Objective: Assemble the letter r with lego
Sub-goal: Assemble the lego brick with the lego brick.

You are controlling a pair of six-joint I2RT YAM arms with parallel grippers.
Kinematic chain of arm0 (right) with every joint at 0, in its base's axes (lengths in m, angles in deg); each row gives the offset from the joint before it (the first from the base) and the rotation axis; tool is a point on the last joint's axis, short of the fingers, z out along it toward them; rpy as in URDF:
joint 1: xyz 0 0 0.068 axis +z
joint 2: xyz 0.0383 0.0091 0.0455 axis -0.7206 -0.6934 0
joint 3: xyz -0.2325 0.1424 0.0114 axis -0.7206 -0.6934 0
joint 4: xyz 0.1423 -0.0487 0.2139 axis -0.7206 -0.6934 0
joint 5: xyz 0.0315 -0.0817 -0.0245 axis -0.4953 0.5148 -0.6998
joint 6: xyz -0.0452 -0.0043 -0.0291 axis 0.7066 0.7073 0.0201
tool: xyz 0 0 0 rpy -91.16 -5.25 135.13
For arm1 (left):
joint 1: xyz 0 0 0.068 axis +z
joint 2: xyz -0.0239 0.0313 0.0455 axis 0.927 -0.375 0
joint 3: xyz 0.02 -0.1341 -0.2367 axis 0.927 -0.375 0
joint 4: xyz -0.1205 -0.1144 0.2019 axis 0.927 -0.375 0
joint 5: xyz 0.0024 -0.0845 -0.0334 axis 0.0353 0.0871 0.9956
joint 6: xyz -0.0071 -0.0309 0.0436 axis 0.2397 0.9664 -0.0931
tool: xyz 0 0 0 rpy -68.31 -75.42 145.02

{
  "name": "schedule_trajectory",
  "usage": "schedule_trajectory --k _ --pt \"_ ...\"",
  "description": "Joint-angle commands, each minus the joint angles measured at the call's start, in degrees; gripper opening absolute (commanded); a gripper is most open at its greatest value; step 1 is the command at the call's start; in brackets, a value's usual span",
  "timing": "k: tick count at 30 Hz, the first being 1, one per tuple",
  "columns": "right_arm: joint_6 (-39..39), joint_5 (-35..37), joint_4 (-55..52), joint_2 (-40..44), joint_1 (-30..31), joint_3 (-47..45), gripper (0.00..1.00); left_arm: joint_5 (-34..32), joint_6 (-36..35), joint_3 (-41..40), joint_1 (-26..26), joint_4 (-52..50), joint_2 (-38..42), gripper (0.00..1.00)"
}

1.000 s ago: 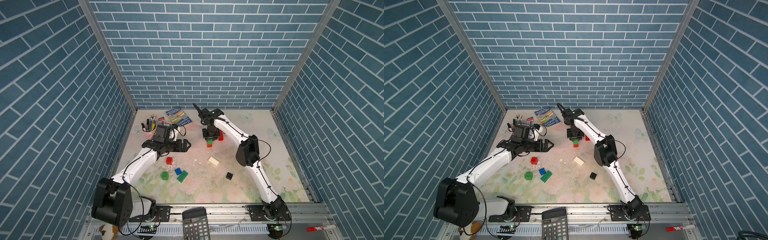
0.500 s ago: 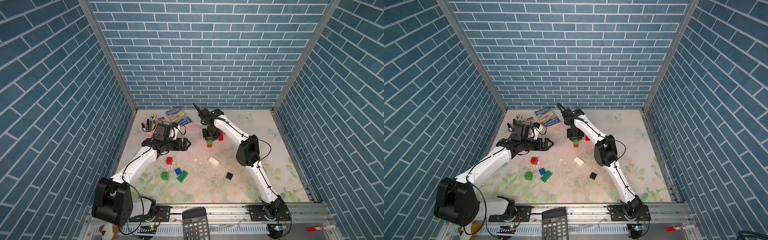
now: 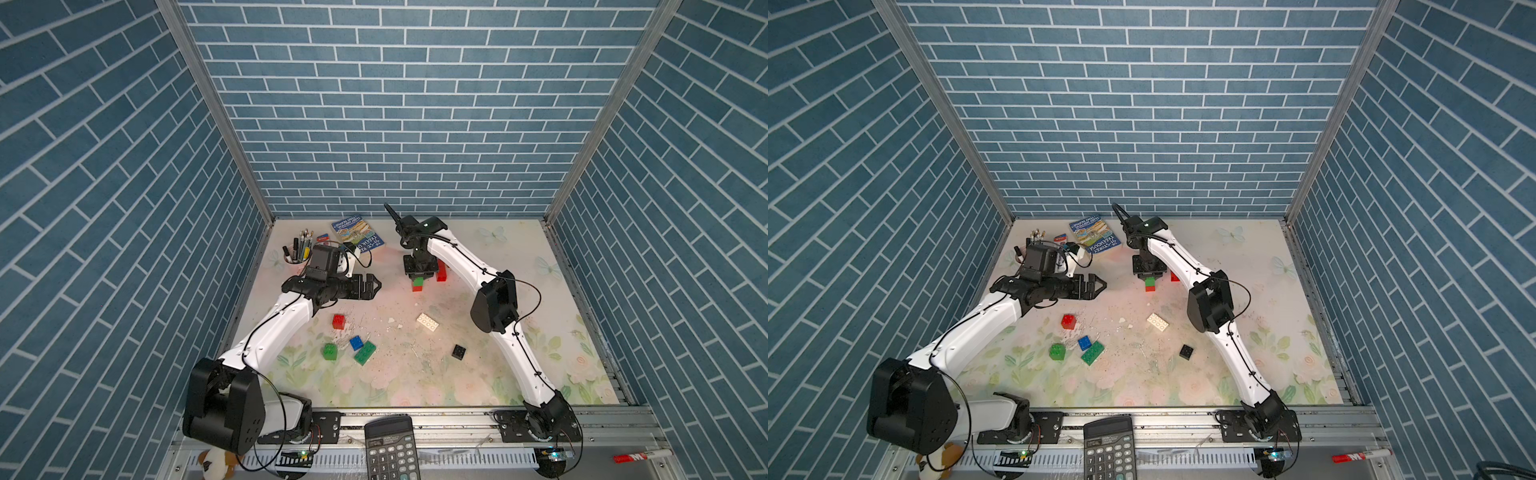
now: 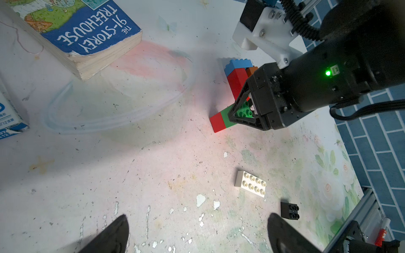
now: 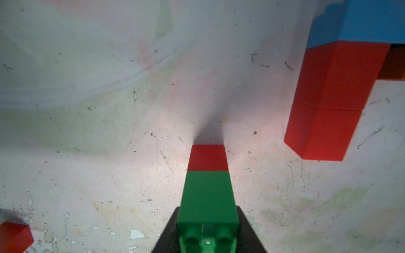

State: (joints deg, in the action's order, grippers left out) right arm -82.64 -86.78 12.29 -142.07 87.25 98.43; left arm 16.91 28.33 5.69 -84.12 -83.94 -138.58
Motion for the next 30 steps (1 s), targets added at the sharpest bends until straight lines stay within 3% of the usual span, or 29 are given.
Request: schedule_trajectory --k 1,4,11,15,22,30 --pt "-1.22 1.62 -0.26 2.04 0.23 1.81 0.47 -0.46 -1.23 1.72 0.58 -0.94 1.37 1.0" --pt "-1.31 1.73 0.04 2.61 0.25 2.1 0.58 -0.38 -1.23 1.73 0.81 -0.96 1.69 1.0" --pt "-1.31 2.92 -0.77 4.65 0.25 2.64 0.62 -0.08 -1.39 1.91 1.2 -1.18 2.69 1.0" --pt "-1.39 4.06 0.24 10.03 0.25 -3.58 0.61 0.7 -0.79 1.34 1.2 -1.1 2.84 1.0" --pt "-5.25 3.79 11.04 29.36 0.34 -33.91 0.62 0.98 2.52 -2.62 -0.32 -0.26 4.32 1.0" --pt "-13.6 0.6 18.99 46.6 1.18 -67.37 0.56 -4.05 6.12 -4.51 -11.94 1.35 3.09 1.0"
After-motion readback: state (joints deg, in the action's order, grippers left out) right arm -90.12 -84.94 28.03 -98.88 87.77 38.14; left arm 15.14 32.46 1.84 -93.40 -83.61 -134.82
